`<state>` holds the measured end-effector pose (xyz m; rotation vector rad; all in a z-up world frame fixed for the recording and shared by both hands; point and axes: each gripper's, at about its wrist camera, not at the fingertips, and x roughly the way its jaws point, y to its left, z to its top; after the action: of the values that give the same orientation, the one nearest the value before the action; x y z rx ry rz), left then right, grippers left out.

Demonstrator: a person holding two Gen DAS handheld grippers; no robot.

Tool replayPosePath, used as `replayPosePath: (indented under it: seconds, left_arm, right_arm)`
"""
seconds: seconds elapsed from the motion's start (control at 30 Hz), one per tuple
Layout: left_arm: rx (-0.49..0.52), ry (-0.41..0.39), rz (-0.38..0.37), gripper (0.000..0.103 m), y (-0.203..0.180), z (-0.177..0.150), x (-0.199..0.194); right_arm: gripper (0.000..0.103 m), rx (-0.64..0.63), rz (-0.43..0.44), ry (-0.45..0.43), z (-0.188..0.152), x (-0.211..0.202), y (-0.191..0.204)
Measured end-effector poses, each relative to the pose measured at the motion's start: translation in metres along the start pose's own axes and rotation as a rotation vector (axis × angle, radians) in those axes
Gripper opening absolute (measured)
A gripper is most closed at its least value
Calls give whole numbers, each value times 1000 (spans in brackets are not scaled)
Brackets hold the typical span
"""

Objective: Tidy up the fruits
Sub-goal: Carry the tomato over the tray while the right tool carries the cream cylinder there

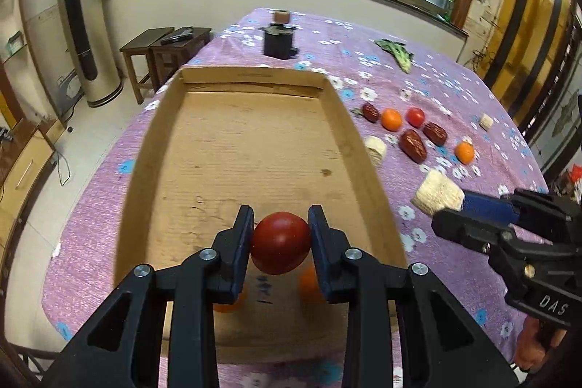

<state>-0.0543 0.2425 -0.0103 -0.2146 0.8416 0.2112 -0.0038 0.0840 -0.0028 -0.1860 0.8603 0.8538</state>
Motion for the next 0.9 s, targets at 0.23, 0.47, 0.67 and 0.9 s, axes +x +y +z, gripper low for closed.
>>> replayPosePath:
  seconds: [0.23,0.47,0.67,0.9]
  left_arm:
    - [-50,44,6,28,25,6,18]
    - [-49,81,2,28,25,5,34]
    - [-49,115,4,28,27,3,44]
    - [-62,139,15,35,29,2,47]
  right_arm:
    - [28,-45,30,47,7,35,22]
    - [28,-65,23,113,6,75,31]
    - [28,-85,21,153,4,95,33]
    - [37,-101,20,159,4,99,37]
